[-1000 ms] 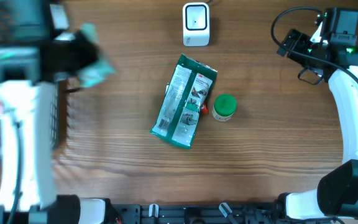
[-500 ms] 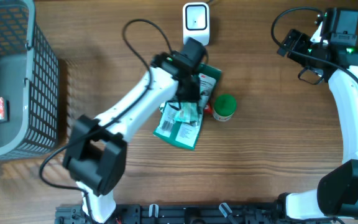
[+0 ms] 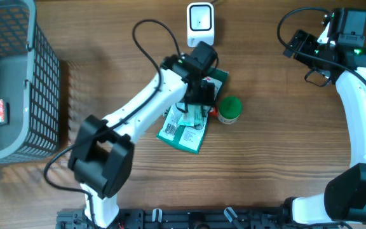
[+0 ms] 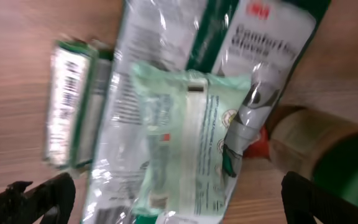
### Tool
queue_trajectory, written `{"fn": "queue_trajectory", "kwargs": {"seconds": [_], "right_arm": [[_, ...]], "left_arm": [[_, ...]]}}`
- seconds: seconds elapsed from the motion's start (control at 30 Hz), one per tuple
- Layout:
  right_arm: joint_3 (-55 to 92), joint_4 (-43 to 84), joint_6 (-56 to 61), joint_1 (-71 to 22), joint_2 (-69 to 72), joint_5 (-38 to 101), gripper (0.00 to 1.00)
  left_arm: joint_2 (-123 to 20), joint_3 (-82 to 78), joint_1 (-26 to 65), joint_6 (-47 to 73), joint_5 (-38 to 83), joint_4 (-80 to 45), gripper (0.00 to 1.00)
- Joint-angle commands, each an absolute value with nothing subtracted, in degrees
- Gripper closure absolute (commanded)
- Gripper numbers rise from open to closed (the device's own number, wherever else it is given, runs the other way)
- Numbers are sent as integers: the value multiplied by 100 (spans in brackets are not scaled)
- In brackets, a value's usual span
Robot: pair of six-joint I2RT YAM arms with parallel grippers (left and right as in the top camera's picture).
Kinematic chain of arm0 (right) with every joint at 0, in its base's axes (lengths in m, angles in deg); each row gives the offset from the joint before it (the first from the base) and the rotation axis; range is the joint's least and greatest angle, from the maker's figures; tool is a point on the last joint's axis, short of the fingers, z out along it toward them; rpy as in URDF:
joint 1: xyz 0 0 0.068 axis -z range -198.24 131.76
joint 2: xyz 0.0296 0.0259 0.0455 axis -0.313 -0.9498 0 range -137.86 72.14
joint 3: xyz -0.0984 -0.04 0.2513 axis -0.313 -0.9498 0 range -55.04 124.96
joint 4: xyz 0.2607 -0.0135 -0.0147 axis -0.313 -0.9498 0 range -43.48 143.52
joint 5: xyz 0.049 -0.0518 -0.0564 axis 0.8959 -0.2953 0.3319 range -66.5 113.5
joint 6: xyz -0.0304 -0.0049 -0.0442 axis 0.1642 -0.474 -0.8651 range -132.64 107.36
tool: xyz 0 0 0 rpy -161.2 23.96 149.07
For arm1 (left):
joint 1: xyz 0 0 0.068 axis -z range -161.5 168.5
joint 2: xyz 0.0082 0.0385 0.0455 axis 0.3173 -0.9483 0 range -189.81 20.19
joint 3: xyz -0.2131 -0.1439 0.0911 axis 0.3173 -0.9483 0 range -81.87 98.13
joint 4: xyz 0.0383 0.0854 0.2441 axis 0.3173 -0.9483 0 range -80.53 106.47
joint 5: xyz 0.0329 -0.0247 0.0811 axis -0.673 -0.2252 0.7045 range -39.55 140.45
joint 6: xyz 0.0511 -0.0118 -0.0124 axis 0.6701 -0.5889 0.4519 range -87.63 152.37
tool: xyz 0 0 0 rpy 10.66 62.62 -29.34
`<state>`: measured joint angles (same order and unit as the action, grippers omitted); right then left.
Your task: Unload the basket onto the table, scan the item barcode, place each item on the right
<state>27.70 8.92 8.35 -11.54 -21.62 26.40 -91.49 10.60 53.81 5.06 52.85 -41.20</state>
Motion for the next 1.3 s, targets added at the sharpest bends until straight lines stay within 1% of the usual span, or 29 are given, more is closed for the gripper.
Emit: {"fn": "queue_trajectory", "kwargs": {"seconds": [0.0,0.13,0.23,0.3,0.47,0.6,0.67,0.77,0.87,1.0,1.27], "right_arm": [[2783,894,877,-1141,-2216,2546,0],[2783,894,879,-1141,-2216,2546,0],[2783,894,877,-1141,-2216,2546,0],[2783,894,879,-1141,-2216,2546,0],[2783,894,877,-1141,-2216,2546,0],[2783,894,877,-1141,-2216,2546,0],[2783,894,879,-1141,-2216,2546,1],[2783,894,877,-1141,-2216,2546,0],[2783,894,879,-1141,-2216,2546,0],[2783,894,879,-1141,-2216,2546,0],[2783,894,877,-1141,-2216,2546,0]], "left_arm": [[-8266,1886,4892,519,5929,-4396,0],[-7654,2472,4168,958,6834,-4553,0],[-7202,2690,3397,1074,7357,-4524,0],[-6974,2701,2863,1422,7363,-4472,0],[-6747,2701,1200,1747,7359,-4750,0],[-6917,2557,-157,2246,7190,-4914,0],[-7049,2474,-594,2469,6965,-4874,0],[-7462,2332,-1386,2471,6718,-4734,0],[-8012,2290,-1952,2593,6329,-4719,0],[-8653,2290,-2302,2998,5818,-4712,0],[-9604,2041,-2411,3627,5789,-4319,0]]}}
